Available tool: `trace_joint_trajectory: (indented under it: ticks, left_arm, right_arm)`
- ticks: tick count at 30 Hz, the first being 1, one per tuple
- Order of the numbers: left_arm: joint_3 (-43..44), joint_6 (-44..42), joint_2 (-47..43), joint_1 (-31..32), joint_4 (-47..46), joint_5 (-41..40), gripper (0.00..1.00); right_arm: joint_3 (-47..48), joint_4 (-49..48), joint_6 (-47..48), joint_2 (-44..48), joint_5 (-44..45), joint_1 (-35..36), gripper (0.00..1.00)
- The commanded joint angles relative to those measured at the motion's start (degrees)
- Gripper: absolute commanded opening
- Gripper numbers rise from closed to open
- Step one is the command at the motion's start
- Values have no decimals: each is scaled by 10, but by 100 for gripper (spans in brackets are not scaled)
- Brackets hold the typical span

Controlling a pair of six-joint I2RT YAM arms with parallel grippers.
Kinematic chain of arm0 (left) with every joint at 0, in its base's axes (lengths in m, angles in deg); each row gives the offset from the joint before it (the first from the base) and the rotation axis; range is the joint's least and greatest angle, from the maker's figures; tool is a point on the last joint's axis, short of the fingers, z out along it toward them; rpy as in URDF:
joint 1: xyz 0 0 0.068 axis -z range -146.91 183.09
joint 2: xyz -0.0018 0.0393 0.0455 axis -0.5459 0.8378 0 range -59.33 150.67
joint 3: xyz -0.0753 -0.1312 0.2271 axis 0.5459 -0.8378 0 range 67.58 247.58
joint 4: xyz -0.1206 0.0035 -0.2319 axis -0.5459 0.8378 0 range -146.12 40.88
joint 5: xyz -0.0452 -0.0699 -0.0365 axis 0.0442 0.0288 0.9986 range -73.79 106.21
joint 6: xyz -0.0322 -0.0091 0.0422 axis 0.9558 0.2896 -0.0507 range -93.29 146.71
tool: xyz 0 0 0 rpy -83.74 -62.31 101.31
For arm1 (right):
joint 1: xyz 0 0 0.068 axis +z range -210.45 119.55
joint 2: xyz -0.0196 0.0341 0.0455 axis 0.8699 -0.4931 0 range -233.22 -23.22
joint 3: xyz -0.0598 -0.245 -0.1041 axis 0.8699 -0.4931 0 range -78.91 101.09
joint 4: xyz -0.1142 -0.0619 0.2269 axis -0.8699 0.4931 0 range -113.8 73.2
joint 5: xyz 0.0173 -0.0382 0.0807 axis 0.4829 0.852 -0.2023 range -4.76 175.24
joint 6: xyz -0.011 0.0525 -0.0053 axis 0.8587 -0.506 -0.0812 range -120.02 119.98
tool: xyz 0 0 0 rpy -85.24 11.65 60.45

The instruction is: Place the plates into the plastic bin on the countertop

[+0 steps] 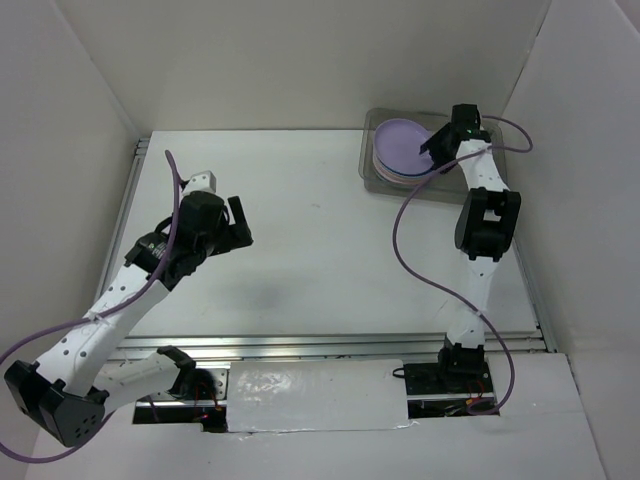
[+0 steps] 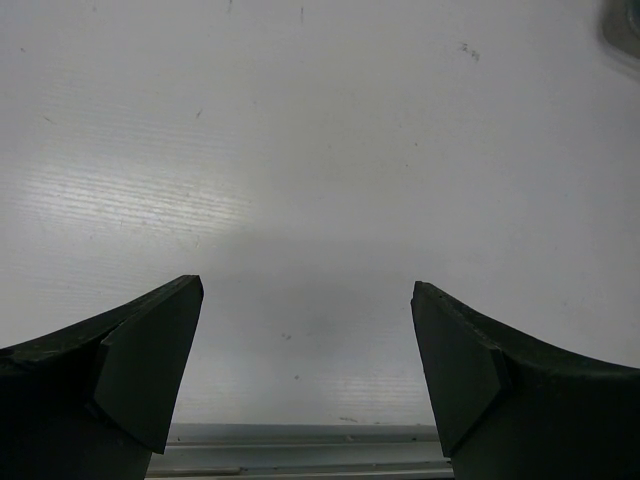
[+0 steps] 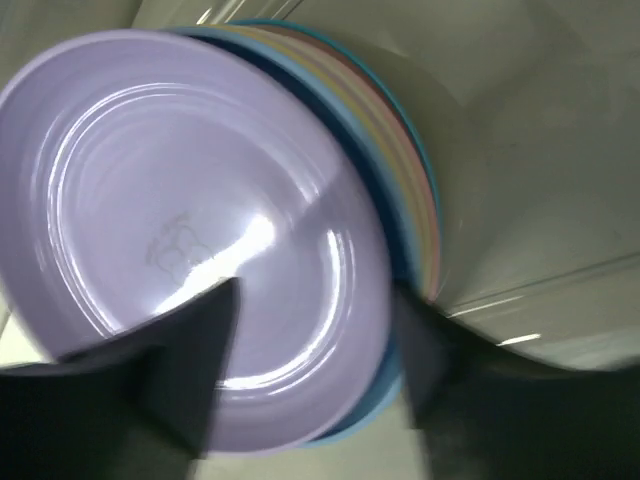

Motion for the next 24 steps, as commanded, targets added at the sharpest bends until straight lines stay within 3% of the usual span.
trace_joint_trajectory:
  ticks: [1,2,3,11,15,17,21,24]
  left_arm:
    - [6,-13,-11,-2,-6,-1,99]
    - [4,-13,-12,-2,-6,-1,99]
    - [4,-12,-10,-2,-5,-1,99]
    - [45,-18,-17,-11,43,-30,99]
    - [64,-25,-35,-24,68,-42,99]
    - [79,-30,-46,-32,75,-50,99]
    - [120,-54,-49,-43,97,-85,99]
    - [145,-66,-54,-46,128,-142,99]
  right_arm:
    - [-17,-23,4,84,40,5,75]
    - [-31,-21,5,99,51,11,94]
    - [-42,-23,12,119,76,15,100]
    - [-206,-84,68,402,128,37,100]
    - [-175,-8,97,459,104,39,100]
    - [-203,18,114,495,92,46,100]
    - [-332,23,142,672,87,89,100]
    - [-426,56,152,803,150,162,100]
